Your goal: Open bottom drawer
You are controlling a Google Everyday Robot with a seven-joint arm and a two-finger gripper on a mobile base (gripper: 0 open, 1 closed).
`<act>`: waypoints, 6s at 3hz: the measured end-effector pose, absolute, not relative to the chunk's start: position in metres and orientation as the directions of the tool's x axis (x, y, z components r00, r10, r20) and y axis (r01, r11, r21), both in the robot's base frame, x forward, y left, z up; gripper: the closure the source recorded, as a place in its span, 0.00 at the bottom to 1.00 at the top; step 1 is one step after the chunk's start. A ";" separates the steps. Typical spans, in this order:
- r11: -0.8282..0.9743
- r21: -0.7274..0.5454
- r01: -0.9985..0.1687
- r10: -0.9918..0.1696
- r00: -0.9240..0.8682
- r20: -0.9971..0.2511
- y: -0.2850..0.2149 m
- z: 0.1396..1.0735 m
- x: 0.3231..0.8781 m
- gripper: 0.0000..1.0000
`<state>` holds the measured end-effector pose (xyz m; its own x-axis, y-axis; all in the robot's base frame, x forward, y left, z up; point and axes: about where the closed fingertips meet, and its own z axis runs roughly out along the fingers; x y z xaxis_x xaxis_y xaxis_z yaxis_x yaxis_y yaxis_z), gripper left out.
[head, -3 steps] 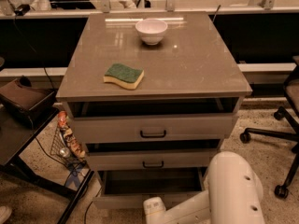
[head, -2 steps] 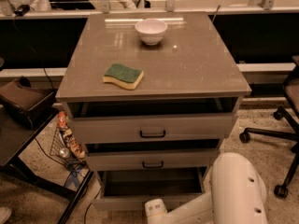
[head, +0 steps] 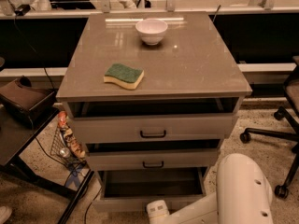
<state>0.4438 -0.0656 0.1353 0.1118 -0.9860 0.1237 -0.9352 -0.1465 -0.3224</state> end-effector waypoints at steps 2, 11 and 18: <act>-0.123 -0.309 -0.943 -0.987 0.085 0.133 -0.103 0.178 0.398 1.00; -0.104 -0.424 -0.900 -0.990 0.135 -0.044 -0.167 0.181 0.591 1.00; -0.132 -0.027 -0.991 -0.973 0.135 -0.185 -0.249 0.186 0.374 1.00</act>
Offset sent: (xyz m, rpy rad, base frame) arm -0.1846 -0.1516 0.1814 -0.0467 0.0409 -0.1167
